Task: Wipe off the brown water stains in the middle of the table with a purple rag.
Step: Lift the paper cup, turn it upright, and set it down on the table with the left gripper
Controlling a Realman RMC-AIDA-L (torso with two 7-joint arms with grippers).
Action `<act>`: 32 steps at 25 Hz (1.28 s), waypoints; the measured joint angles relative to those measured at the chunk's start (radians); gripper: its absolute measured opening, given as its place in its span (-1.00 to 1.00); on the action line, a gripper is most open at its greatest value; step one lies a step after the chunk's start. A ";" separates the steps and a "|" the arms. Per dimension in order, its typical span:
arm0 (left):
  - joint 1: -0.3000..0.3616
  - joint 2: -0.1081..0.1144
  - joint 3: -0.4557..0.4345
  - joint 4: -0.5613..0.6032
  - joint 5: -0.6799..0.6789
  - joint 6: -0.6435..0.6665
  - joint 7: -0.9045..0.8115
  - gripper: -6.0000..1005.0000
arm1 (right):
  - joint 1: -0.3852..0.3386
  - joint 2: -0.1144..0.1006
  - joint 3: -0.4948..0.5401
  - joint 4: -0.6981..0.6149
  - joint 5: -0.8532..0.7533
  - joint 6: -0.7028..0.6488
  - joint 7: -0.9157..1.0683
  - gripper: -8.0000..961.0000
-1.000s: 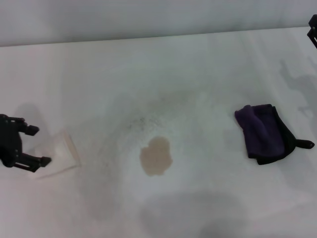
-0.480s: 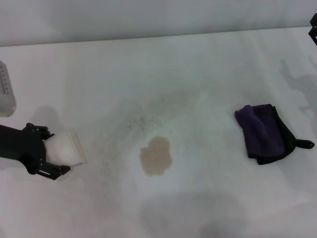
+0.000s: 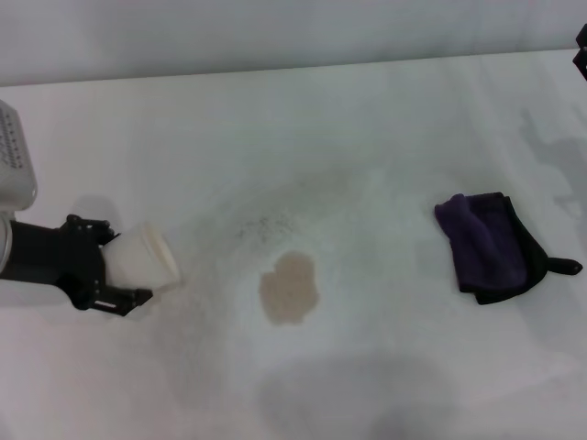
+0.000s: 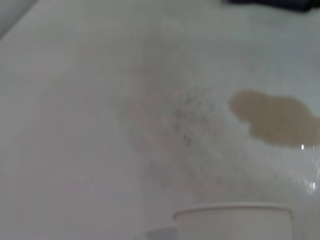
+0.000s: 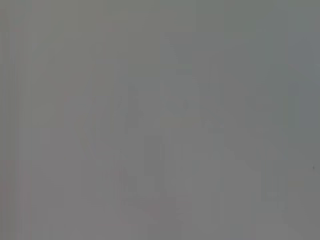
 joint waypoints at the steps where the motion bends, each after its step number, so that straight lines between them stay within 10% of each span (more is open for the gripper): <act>1: 0.003 0.000 0.000 0.000 -0.015 0.000 0.004 0.64 | 0.000 0.000 0.000 0.000 0.000 0.000 0.000 0.73; 13: 0.061 -0.004 0.004 -0.028 -0.438 0.003 0.229 0.56 | -0.003 -0.001 -0.003 0.000 -0.002 0.004 -0.001 0.73; 32: 0.132 -0.012 -0.001 -0.488 -0.964 -0.001 0.640 0.56 | -0.002 -0.002 -0.003 -0.001 -0.001 0.007 -0.008 0.73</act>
